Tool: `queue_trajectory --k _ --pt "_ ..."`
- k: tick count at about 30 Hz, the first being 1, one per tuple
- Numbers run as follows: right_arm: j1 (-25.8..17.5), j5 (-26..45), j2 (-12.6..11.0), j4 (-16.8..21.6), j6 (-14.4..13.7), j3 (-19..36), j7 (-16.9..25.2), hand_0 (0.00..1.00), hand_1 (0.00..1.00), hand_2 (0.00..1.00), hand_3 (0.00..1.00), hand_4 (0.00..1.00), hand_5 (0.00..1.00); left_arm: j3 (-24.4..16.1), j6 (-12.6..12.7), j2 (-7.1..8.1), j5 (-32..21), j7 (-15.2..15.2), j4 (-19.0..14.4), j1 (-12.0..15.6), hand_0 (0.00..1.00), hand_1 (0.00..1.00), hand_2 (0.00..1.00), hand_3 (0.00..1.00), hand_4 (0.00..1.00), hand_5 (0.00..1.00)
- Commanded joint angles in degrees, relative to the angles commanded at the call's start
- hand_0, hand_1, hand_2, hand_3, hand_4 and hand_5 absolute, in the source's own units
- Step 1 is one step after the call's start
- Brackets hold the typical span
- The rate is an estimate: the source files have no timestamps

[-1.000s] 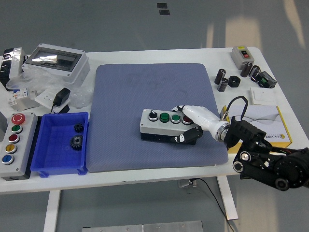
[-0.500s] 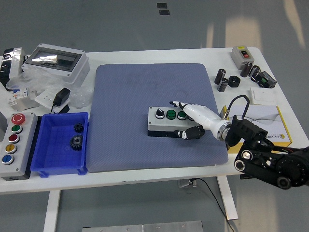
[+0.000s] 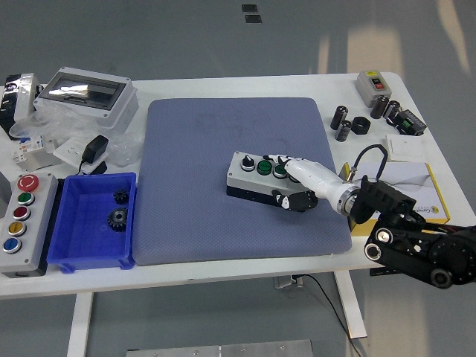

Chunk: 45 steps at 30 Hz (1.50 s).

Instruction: Pick up the button,place it on the desk,press the button,press the button

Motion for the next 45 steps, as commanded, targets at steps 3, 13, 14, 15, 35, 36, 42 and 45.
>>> queue_trajectory --k 3,13,14,15,35,36,42,45 --pt "1.00 -0.19 -0.31 -0.25 1.37 -0.28 1.20 0.998 0.969 0.998 0.998 0.517 0.002 -0.26 -0.12 -0.02 0.39 0.05 0.00 0.02 0.633 0.572 0.527 0.583 0.554 0.132" --pt "5.02 5.42 -2.13 0.64 6.81 -2.03 6.24 0.998 0.970 0.998 0.998 0.537 0.002 -1.43 -0.54 0.58 2.44 0.07 0.00 -0.56 0.631 0.572 0.528 0.583 0.556 0.130" --pt "5.19 6.20 -2.22 0.75 7.23 -1.96 6.57 0.998 0.972 0.998 0.998 0.556 0.002 -1.62 -0.63 0.65 2.80 0.09 0.00 -0.65 0.630 0.569 0.528 0.584 0.554 0.129" --pt "5.35 6.87 -2.29 0.84 7.57 -1.92 6.80 0.998 0.972 0.998 0.998 0.556 0.002 -1.79 -0.70 0.72 3.12 0.10 0.00 -0.73 0.630 0.569 0.528 0.584 0.554 0.129" --pt "5.63 14.17 -4.06 3.15 8.94 0.83 8.18 0.998 0.971 0.997 0.998 0.638 0.020 -3.40 -1.39 0.98 5.74 0.25 -0.01 -0.80 0.630 0.569 0.525 0.584 0.550 0.123" --pt "5.79 14.58 -3.77 2.63 8.94 1.02 8.22 0.998 0.971 0.997 0.998 0.638 0.020 -3.44 -1.40 0.97 5.80 0.26 -0.01 -0.77 0.630 0.569 0.525 0.584 0.550 0.123" --pt "8.36 16.37 1.44 -3.55 11.02 0.93 6.69 0.998 0.978 0.998 0.998 0.635 0.022 -3.26 -1.36 0.54 5.27 0.35 -0.04 -0.38 0.630 0.569 0.525 0.585 0.551 0.118" --pt "9.63 17.72 3.70 -6.44 12.36 1.02 6.11 0.998 0.977 0.994 0.998 0.611 0.025 -3.06 -1.33 0.36 4.83 0.28 -0.02 -0.34 0.630 0.569 0.525 0.585 0.551 0.118"
